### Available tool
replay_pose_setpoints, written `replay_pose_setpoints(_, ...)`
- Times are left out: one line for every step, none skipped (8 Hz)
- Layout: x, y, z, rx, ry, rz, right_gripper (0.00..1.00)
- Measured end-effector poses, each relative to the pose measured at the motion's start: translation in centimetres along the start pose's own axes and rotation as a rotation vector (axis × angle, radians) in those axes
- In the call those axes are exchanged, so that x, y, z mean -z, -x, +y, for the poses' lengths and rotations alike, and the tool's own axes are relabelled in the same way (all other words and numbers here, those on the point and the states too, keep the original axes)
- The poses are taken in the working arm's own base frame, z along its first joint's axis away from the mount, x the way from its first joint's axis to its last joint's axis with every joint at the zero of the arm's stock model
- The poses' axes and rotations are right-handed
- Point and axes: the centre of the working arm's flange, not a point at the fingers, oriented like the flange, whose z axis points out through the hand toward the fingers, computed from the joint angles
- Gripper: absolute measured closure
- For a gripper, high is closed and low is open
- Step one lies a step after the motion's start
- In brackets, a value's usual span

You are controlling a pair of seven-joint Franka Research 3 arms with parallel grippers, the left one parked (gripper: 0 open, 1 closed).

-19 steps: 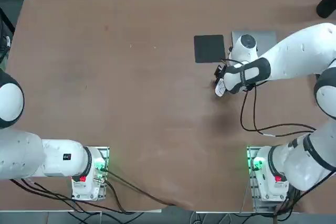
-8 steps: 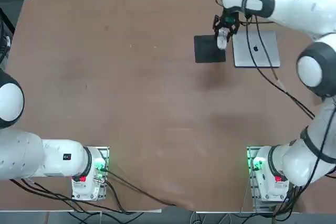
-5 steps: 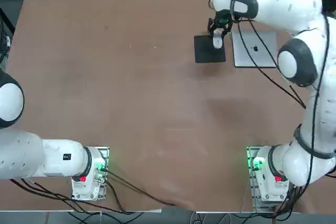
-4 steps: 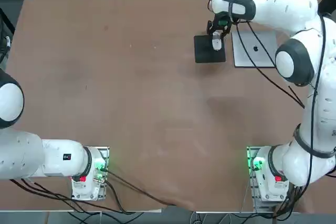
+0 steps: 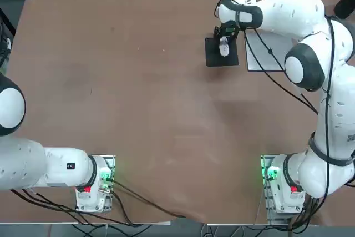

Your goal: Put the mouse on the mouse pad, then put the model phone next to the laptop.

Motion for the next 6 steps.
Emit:
replay_pose_setpoints(-0.5,-0.2,0.0,-0.001,-0.002,0.008,0.21)
replay_pose_setpoints(-1.0,-0.3,0.0,-0.001,-0.003,0.013,0.21)
replay_pose_setpoints(-1.5,-0.4,0.0,-0.002,-0.002,0.014,0.21)
replay_pose_setpoints(-1.7,-0.4,0.0,-0.002,-0.002,0.013,0.20)
replay_pose_setpoints(-1.8,-0.4,0.0,-0.002,-0.002,0.014,0.07)
replay_pose_setpoints(-1.7,-0.4,0.1,-0.003,-0.002,0.014,0.00)
